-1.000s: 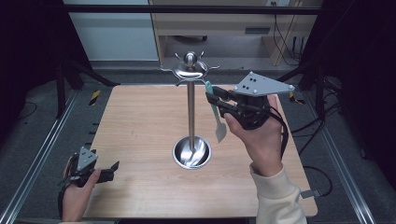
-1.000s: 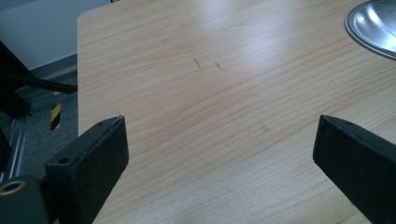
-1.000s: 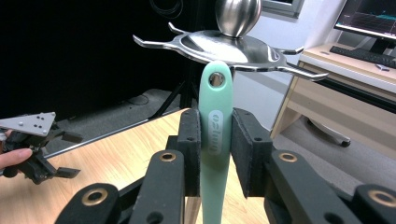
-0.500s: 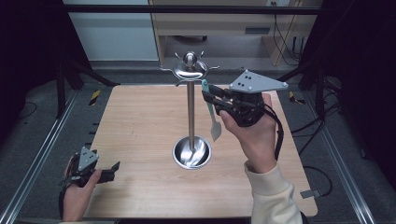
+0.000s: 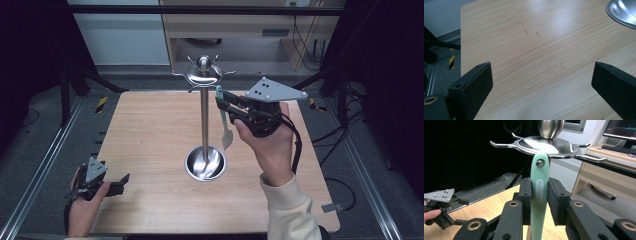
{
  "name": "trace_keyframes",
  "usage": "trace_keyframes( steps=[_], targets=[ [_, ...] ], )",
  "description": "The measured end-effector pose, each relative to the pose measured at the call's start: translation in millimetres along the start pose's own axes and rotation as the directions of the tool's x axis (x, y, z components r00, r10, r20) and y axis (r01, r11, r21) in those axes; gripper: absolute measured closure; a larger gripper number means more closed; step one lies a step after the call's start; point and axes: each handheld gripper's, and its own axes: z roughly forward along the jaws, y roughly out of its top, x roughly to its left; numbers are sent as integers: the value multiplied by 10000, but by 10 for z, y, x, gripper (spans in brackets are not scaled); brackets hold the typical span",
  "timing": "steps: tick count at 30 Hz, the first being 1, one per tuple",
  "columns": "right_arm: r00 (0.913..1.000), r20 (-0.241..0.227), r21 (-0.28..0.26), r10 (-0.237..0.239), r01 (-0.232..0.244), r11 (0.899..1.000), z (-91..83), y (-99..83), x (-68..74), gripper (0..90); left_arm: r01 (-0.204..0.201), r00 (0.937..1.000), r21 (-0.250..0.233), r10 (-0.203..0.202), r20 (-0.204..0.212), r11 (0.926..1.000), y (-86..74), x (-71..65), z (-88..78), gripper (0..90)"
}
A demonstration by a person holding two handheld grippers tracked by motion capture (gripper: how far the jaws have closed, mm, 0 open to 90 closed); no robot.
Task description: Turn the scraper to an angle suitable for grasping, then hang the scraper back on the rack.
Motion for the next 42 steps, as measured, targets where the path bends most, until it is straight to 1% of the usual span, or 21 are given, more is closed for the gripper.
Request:
trace_keyframes(
  steps=[6, 12, 16, 19, 23, 26, 27, 30, 32, 33, 35, 38, 39, 41, 42],
  targets=[
    [10000, 19, -99, 67, -67, 9999, 2, -15, 3, 737, 36, 10000, -14, -36, 1, 10000, 1, -3, 3, 32],
    [10000, -4, -67, 63, -63, 10000, 12, -25, -2, 724, 48, 10000, 24, -49, 11, 10000, 0, -2, 13, 32],
    [10000, 56, 11, 74, -74, 10000, 25, -42, -1, 678, 9, 10000, 23, -9, 8, 10000, 3, -7, 14, 32],
    [9999, 124, 116, 58, -60, 9999, 0, -44, 9, 616, 39, 10000, -1, -39, 22, 10000, 4, -1, 6, 32],
    [9995, 327, 333, 20, -30, 9994, -67, -49, 8, 509, 67, 10000, -1, -67, -8, 10000, 3, 10, 8, 32],
    [9987, 503, 596, -3, -27, 9982, -102, -70, -42, 428, 61, 10000, 20, -61, 16, 10000, 6, 15, 7, 32],
    [9982, 603, 654, 43, -82, 9978, -110, -79, -62, 407, 60, 10000, 8, -60, 12, 10000, 6, 15, 9, 32],
    [9971, 711, 755, 274, -328, 9966, -131, -121, -138, 351, 40, 10000, 13, -40, 26, 10000, 7, 15, 12, 32],
    [9955, 890, 818, 337, -410, 9958, -131, -157, -186, 307, 54, 10000, 33, -54, 46, 10000, 6, 16, 15, 32],
    [9938, 1041, 904, 384, -479, 9948, -127, -175, -208, 271, 54, 10000, 46, -55, 47, 10000, 5, 16, 17, 32],
    [9908, 1289, 1017, 420, -554, 9933, -125, -207, -247, 233, 59, 10000, 54, -59, 47, 10000, 6, 15, 17, 32],
    [9866, 1601, 1079, 300, -477, 9930, -113, -256, -294, 168, 62, 10000, 39, -62, 62, 10000, 8, 11, 16, 32],
    [9859, 1663, 1142, 183, -377, 9927, -105, -276, -312, 145, 67, 10000, 50, -67, 56, 10000, 6, 9, 18, 32],
    [9840, 1784, 1230, 6, -229, 9921, -93, -308, -342, 123, 73, 10000, 60, -74, 44, 10000, 1, 10, 14, 32],
    [9828, 1848, 1209, 6, -233, 9924, -89, -325, -358, 111, 62, 10000, 57, -62, 25, 10000, 0, 14, 11, 32]
  ],
)
